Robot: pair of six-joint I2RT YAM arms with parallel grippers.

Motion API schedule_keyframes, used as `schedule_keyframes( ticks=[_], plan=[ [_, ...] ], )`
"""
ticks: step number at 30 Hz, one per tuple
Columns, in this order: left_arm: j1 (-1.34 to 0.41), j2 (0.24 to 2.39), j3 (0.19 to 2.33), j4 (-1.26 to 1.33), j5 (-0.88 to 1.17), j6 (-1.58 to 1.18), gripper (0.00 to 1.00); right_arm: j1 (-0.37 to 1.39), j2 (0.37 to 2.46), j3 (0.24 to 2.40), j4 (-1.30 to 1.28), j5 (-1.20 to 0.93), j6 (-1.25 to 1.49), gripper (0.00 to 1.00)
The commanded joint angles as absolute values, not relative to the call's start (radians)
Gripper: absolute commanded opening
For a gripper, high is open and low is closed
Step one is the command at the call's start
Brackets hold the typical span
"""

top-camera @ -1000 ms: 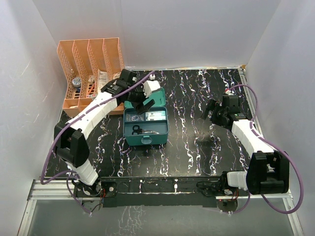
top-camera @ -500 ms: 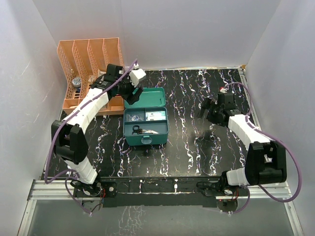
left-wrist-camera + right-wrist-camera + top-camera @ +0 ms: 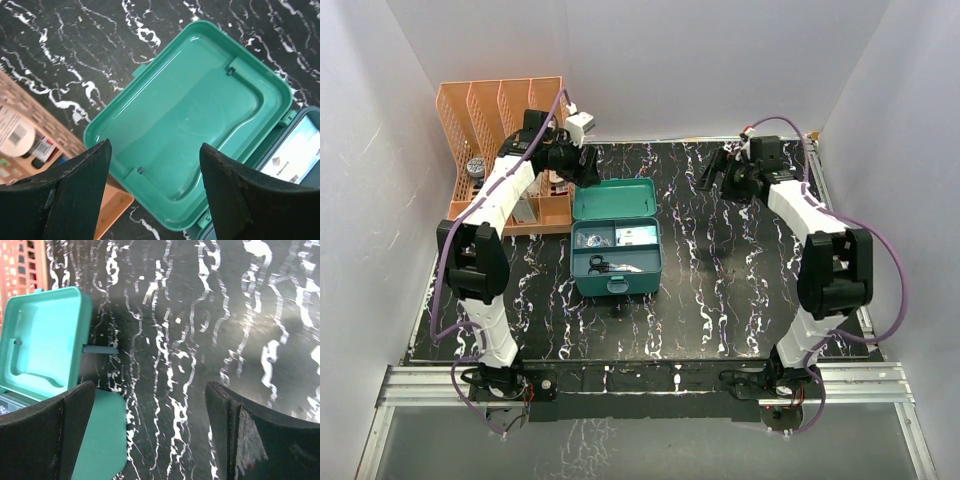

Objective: Organize the medicine kit

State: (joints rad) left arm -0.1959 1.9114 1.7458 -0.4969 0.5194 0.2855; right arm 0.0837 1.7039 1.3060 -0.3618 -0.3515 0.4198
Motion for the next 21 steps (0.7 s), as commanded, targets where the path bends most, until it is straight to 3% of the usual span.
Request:
schedule_keyframes(
  ticks=[1, 9, 21],
  plan=[
    [-0.188, 1.966, 1.819, -0.527, 0.606, 0.186, 0.69, 0.138, 1.815, 1.427, -0.335, -0.489, 0.396, 0.90],
    [-0.113, 2.049, 1.892, -0.518, 0.612, 0.073, 0.69, 0.185, 1.937, 1.498, -0.274, -0.524, 0.410, 0.86],
    [-0.066, 1.983, 1.855, -0.517, 0.570, 0.096, 0.66, 0.187, 2.196, 1.644, -0.214, -0.634, 0.448, 0.75]
  ],
)
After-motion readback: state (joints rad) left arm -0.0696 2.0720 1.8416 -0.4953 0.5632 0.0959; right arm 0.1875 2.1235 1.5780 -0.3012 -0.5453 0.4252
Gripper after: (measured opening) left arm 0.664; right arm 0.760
